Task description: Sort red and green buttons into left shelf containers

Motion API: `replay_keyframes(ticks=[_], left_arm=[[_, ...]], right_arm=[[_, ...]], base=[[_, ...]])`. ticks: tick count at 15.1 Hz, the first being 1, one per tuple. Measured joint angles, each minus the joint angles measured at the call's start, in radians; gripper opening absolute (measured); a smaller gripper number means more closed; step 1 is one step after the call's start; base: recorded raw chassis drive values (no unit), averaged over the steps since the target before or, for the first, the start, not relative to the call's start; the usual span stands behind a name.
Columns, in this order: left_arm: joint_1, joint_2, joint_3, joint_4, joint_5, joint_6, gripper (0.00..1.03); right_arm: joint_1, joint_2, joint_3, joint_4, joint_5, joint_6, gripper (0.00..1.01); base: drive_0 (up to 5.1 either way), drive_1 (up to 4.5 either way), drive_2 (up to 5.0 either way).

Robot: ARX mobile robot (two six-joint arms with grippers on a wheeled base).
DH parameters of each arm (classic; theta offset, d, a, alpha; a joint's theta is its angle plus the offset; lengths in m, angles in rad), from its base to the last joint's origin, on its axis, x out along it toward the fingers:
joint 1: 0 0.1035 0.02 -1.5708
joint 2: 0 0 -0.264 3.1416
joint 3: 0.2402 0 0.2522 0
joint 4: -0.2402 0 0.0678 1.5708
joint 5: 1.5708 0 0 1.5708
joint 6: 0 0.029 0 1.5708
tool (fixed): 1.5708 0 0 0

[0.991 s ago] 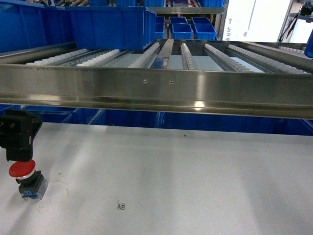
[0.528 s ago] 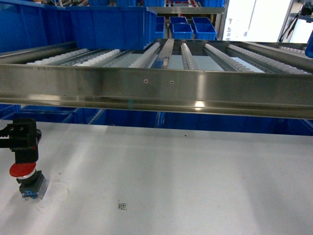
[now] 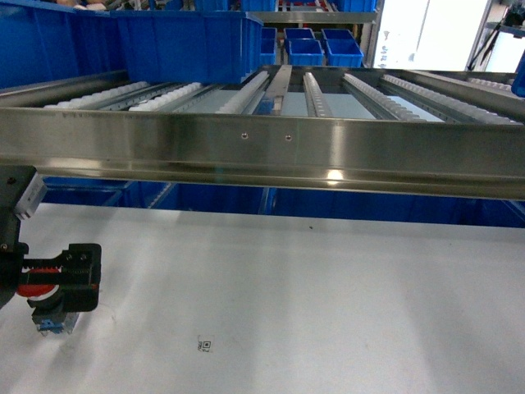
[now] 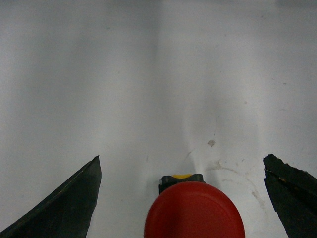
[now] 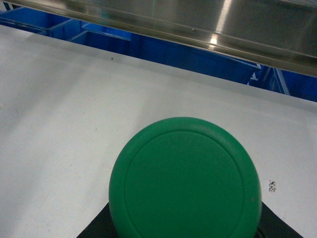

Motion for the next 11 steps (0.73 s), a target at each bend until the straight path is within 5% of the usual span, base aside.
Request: replay_keyframes(ticks=[7, 8, 9, 10, 11], left_arm=[[0.035, 0.086, 0.027, 0.027, 0.021, -0.043, 0.98], [0.026, 0.096, 0.032, 0.024, 0.043, -0.057, 0.77], [0.003, 0.105, 0.036, 0.003, 0.041, -0.090, 0.47], [-0.012, 0.105, 0.035, 0.000, 0.026, -0.111, 0.30], [-0.006, 0.072, 0.013, 0.036, 0.029, -0.109, 0.30]], right_arm=[[0.000, 0.000, 0.000, 0.000, 0.000, 0.000, 0.34], [0.000, 0.000, 0.000, 0.000, 0.000, 0.000, 0.34], [0.000, 0.000, 0.000, 0.000, 0.000, 0.000, 0.34], [0.000, 0.000, 0.000, 0.000, 0.000, 0.000, 0.34], [0.000, 0.000, 0.000, 0.000, 0.000, 0.000, 0.34]], base=[[0.0, 0.00, 0.0], [0.0, 0.00, 0.0], [0.0, 0.00, 0.0], [0.0, 0.00, 0.0], [0.0, 0.00, 0.0]])
